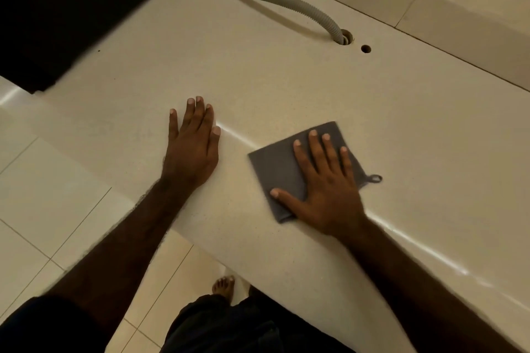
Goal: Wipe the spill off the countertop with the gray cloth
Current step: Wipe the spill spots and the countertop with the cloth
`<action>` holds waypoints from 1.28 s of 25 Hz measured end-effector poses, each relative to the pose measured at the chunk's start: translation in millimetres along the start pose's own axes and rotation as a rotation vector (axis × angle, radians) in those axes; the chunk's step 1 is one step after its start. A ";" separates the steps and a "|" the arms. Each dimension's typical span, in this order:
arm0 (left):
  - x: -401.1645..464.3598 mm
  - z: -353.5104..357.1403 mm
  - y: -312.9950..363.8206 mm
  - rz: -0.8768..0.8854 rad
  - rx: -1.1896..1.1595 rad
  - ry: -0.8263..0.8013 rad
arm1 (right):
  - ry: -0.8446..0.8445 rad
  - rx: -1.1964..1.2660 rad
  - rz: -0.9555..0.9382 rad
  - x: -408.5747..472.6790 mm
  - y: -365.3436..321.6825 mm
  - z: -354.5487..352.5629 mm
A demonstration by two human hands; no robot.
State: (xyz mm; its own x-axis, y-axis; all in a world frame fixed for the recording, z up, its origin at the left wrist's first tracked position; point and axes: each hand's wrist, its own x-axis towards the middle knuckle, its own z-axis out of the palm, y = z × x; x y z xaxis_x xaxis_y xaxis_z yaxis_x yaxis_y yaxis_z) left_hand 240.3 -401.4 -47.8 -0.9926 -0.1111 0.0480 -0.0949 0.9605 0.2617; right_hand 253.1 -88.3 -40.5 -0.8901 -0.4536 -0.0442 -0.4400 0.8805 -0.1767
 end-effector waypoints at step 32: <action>-133.5 1.6 136.0 0.462 -0.115 -0.258 | -0.160 0.073 0.254 -112.5 -75.6 -9.4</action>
State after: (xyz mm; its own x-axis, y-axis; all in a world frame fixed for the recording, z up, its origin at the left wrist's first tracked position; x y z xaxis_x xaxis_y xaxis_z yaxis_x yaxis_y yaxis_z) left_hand 359.8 -255.5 -20.2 -0.9166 0.3964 -0.0514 0.3503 0.8586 0.3743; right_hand 385.4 -102.6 -12.9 -0.9378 -0.2413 -0.2498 -0.1907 0.9589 -0.2102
